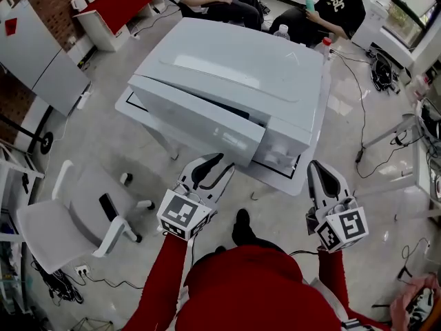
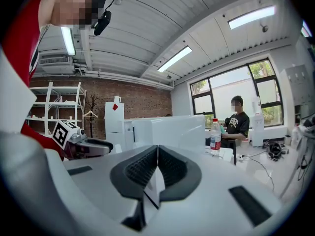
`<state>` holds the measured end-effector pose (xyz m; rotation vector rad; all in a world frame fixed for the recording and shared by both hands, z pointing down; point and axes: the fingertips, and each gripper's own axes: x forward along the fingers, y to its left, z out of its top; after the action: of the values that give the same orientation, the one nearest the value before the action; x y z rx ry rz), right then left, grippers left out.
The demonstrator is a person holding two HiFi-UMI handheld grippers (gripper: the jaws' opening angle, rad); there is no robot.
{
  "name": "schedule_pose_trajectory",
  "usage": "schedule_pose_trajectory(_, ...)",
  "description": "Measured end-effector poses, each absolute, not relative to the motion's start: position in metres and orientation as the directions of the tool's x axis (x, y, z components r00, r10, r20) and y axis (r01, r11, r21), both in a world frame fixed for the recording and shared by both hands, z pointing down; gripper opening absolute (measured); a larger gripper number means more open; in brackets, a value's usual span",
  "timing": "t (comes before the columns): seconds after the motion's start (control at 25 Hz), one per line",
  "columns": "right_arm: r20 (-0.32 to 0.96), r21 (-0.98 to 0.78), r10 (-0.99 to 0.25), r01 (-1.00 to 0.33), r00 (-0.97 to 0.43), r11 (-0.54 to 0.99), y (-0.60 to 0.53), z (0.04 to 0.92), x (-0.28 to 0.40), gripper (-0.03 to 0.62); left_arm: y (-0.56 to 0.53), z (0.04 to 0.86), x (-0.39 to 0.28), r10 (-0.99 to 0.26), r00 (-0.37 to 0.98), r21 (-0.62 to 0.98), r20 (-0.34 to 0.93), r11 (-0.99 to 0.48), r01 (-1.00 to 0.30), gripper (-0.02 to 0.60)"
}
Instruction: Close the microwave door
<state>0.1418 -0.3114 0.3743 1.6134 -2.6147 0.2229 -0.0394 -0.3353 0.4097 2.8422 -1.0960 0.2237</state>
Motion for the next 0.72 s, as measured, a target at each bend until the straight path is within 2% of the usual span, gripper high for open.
schedule_pose_trajectory(0.04,0.128,-0.092,-0.884,-0.893,-0.450,0.441,-0.312,0.374,0.142,0.014,-0.341,0.410,-0.040,-0.679,0.714,0.019,0.171,-0.722,-0.691,0.106)
schedule_pose_trajectory(0.12,0.128,-0.096,-0.885,-0.893,-0.448,0.439,-0.312,0.373,0.144,0.014,-0.351,0.410,-0.039,-0.702,0.689,0.011,0.177,-0.699,-0.715,0.069)
schedule_pose_trajectory(0.44,0.139,-0.100,-0.888,-0.898,-0.438,0.428,-0.311,0.374,0.148,0.014,-0.369,0.410,-0.028,-0.725,0.659,0.012,0.199,-0.670,-0.742,0.012)
schedule_pose_trajectory(0.72,0.142,-0.100,-0.887,-0.898,-0.440,0.429,-0.310,0.376,0.150,0.014,-0.376,0.410,-0.021,-0.738,0.645,0.031,0.198,-0.653,-0.756,0.011)
